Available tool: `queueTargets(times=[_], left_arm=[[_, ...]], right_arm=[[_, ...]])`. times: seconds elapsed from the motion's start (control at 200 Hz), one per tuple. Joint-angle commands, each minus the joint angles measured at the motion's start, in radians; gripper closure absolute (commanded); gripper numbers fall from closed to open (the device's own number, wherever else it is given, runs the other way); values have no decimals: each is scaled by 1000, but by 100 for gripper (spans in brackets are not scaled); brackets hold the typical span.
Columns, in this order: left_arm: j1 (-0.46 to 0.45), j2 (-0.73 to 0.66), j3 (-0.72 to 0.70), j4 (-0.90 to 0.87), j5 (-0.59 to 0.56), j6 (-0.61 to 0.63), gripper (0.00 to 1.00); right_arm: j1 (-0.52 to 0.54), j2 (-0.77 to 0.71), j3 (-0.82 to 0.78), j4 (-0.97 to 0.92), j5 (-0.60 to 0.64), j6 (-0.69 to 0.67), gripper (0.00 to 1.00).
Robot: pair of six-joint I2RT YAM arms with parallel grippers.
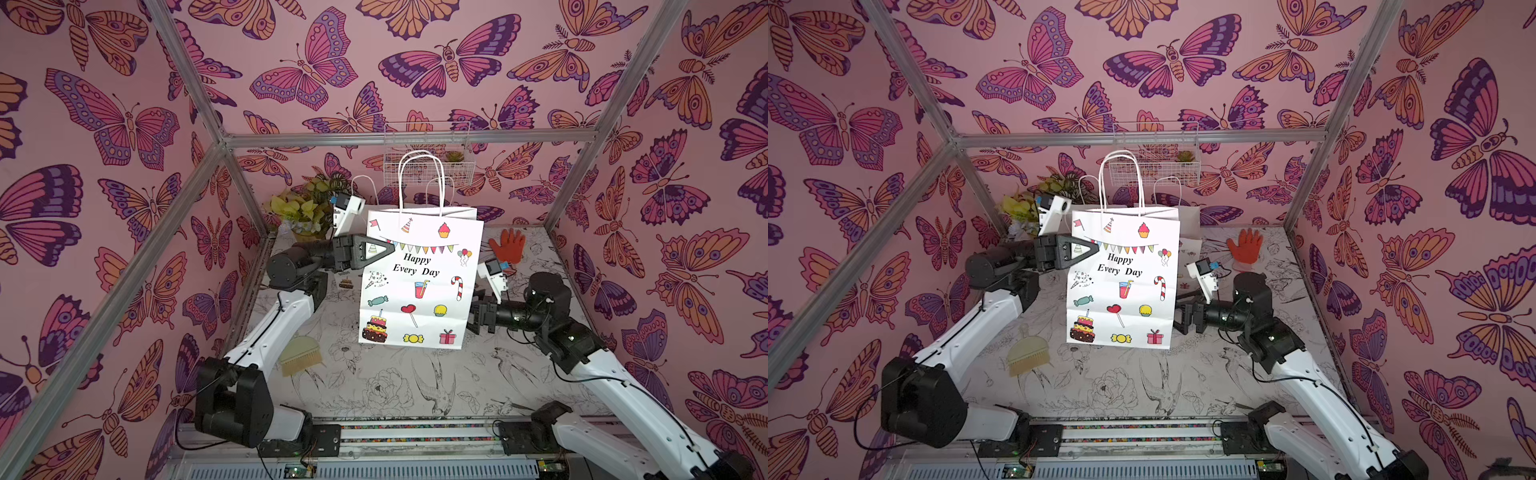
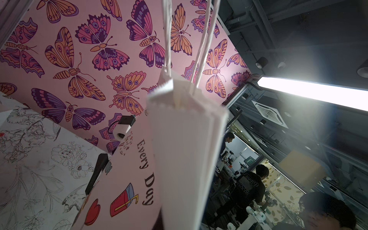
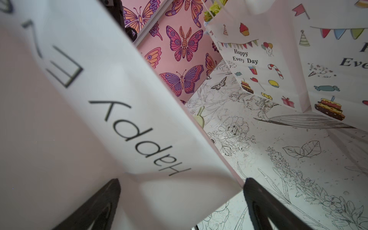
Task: Put away the paper bag
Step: Press the paper bag.
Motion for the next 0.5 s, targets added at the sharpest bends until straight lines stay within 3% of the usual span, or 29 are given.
queueTargets(times=[0.0, 0.285, 0.375, 0.496], left_arm=[[-20, -13, -34, 37, -23, 2, 100], [-20, -41, -80, 35, 12, -20, 100], [-21, -49, -97, 32, 18, -20, 100], [-19, -55, -114, 31, 13, -20, 100]], right_arm=[[38, -9, 74, 31, -8, -63, 1], [36, -51, 193, -205, 112, -255, 1], [36, -51, 212, -197, 91, -254, 0], [36, -38, 209, -112, -4, -189, 11]])
